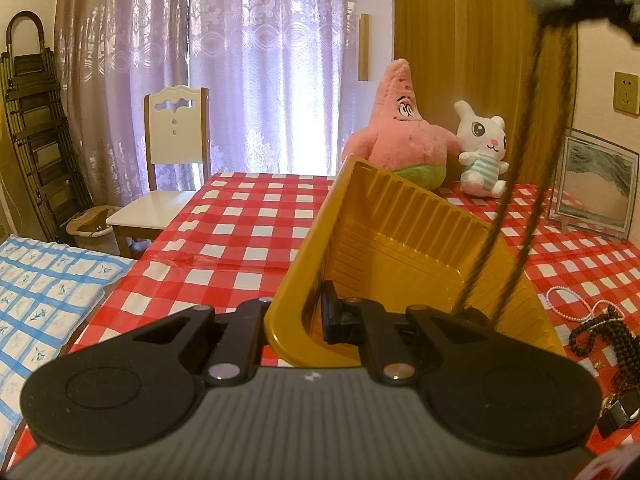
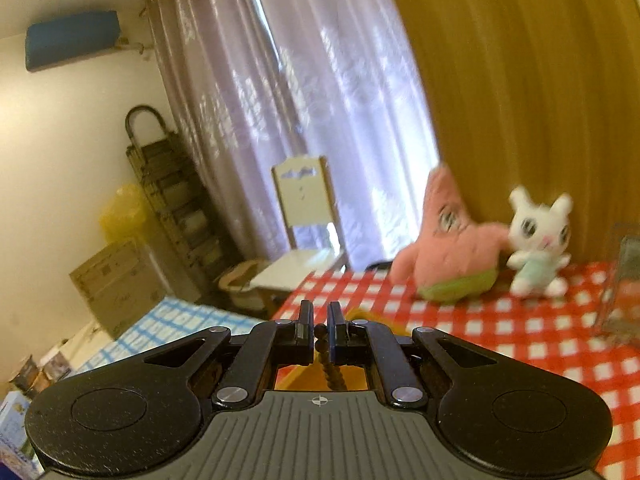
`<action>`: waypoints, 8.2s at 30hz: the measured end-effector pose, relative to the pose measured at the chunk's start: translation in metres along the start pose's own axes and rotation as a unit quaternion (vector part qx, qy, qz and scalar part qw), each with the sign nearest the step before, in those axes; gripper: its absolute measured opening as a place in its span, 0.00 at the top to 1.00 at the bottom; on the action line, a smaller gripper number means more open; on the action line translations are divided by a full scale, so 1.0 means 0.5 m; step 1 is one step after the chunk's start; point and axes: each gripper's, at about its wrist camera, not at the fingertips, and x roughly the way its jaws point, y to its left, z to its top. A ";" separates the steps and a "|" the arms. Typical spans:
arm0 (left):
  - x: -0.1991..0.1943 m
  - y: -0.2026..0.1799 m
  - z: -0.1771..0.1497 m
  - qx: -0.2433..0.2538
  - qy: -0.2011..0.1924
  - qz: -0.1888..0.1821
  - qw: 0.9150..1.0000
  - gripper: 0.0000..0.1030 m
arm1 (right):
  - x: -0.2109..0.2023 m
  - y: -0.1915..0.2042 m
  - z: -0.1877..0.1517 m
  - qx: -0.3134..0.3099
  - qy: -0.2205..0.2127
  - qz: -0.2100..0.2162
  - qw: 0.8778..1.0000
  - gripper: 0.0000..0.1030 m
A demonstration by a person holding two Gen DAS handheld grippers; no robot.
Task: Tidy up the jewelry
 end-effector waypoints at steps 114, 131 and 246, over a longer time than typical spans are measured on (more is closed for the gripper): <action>-0.019 -0.013 -0.012 0.013 0.005 -0.005 1.000 0.91 | -0.198 -0.154 -0.392 0.135 0.200 -0.185 0.953 0.93; -0.027 -0.019 -0.013 0.010 0.005 -0.008 1.000 0.92 | -0.173 -0.056 -0.392 -0.031 0.204 -0.117 0.971 0.50; -0.028 -0.018 -0.013 0.000 0.009 -0.010 1.000 0.95 | -0.174 -0.165 -0.349 0.085 0.130 -0.207 0.966 0.46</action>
